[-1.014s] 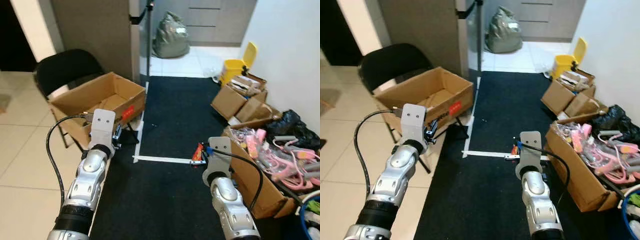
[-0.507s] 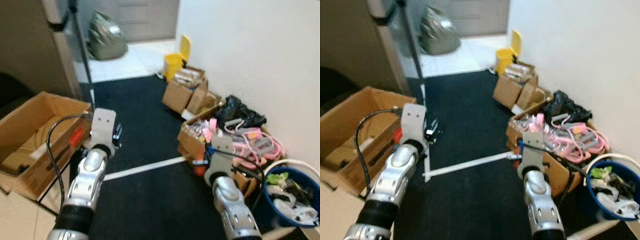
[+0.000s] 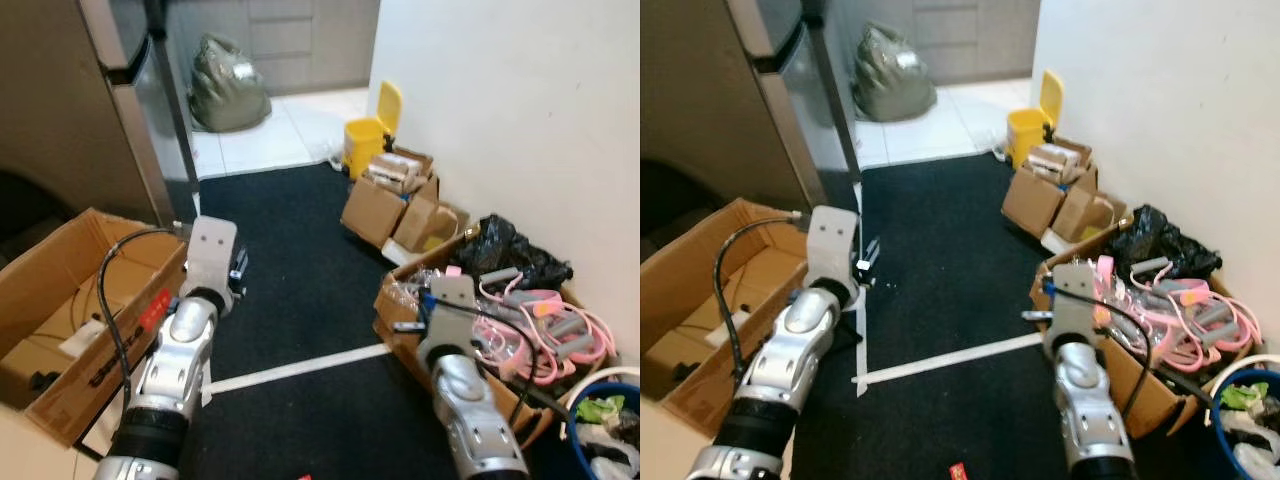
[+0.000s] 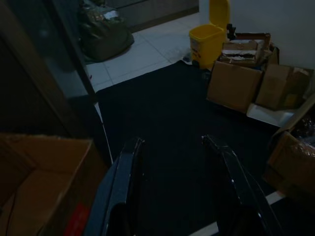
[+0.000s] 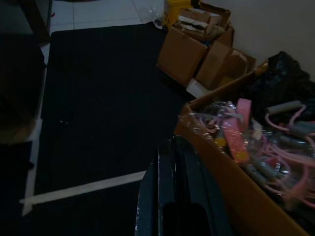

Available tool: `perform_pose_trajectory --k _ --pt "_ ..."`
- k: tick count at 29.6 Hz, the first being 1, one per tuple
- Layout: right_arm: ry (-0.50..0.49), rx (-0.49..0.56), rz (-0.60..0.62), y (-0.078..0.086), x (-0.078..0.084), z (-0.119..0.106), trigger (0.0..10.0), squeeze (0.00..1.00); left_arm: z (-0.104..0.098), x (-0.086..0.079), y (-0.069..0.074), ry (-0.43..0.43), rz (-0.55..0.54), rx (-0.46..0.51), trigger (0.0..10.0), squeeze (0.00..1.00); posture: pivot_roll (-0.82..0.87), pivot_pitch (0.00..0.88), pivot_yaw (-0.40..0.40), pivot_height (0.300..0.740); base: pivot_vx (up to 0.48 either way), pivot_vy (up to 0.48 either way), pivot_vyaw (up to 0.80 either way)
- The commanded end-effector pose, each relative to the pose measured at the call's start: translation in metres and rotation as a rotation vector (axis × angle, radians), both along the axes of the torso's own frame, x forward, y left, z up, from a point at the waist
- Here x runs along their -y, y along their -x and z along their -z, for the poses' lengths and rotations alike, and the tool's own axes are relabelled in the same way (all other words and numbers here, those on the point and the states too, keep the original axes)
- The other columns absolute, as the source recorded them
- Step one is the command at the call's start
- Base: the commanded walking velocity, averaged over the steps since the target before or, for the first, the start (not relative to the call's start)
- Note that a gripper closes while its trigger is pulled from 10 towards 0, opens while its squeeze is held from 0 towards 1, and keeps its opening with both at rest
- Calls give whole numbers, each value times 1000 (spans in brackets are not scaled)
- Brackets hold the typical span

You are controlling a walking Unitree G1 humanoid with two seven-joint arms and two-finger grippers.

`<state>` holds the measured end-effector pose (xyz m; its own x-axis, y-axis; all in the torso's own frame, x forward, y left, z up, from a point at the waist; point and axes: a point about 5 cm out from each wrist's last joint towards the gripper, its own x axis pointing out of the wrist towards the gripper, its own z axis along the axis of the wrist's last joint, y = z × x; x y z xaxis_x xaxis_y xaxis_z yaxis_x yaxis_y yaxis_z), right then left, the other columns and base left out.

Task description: Picking trash to rubbish bin

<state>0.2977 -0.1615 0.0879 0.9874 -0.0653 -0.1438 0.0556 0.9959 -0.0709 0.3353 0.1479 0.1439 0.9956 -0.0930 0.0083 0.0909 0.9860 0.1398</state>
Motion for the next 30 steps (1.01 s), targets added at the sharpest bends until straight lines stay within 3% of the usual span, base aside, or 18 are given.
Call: perform_pose_trajectory --k 1,6,30 --pt "9 -15 13 1 5 3 10000 0 2 -2 1 -6 3 -15 10000 0 -18 72 64 740 405 0 0" --pt "10 -14 13 1 6 2 10000 0 2 -1 0 -5 4 -12 10000 0 -17 72 64 740 389 0 0" --pt "14 -5 18 0 10 0 10000 0 9 1 0 -54 -20 -45 10000 0 -26 83 59 740 0 0 -33"
